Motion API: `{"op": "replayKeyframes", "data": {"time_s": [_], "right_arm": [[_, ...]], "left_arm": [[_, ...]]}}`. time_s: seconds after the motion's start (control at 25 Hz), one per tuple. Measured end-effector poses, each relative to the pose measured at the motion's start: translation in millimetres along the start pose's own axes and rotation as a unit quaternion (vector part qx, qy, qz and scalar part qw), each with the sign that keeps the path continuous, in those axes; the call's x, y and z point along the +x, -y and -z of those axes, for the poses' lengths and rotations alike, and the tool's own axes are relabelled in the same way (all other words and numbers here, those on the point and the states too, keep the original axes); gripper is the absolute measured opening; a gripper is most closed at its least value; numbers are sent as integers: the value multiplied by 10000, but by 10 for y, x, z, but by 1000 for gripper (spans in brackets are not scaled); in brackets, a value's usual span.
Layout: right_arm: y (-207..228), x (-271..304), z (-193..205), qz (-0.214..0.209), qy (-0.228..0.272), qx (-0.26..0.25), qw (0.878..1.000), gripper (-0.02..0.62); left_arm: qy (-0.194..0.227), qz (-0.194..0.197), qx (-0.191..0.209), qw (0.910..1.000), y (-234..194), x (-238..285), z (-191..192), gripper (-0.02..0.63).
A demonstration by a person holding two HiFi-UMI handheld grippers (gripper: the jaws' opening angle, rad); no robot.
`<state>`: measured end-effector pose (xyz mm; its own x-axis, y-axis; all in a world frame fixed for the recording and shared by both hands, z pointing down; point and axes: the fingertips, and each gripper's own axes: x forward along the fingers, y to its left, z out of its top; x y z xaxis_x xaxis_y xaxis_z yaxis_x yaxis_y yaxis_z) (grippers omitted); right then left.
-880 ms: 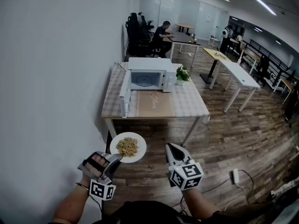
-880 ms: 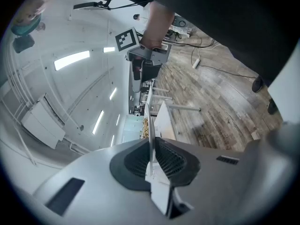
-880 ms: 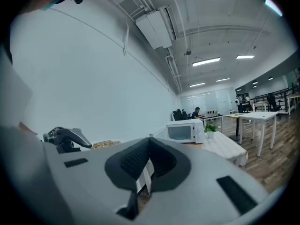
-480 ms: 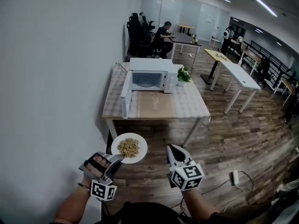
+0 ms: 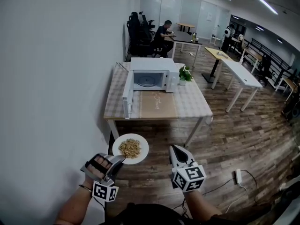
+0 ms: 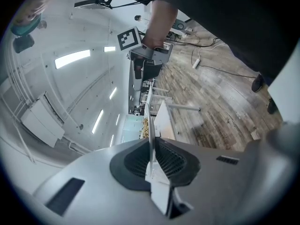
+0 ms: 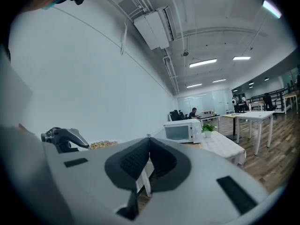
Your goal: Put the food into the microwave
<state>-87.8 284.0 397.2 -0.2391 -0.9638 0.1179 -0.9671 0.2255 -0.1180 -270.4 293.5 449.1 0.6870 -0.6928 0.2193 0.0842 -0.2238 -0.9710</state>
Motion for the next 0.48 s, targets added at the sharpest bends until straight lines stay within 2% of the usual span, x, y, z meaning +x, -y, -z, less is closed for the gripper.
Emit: {"op": "replayKeyframes", "data": {"time_s": [0.48], "right_arm": [[-197, 156, 12, 332, 55, 63, 9994, 9]], "left_arm": [[290, -130, 12, 9995, -52, 24, 287, 37]]}}
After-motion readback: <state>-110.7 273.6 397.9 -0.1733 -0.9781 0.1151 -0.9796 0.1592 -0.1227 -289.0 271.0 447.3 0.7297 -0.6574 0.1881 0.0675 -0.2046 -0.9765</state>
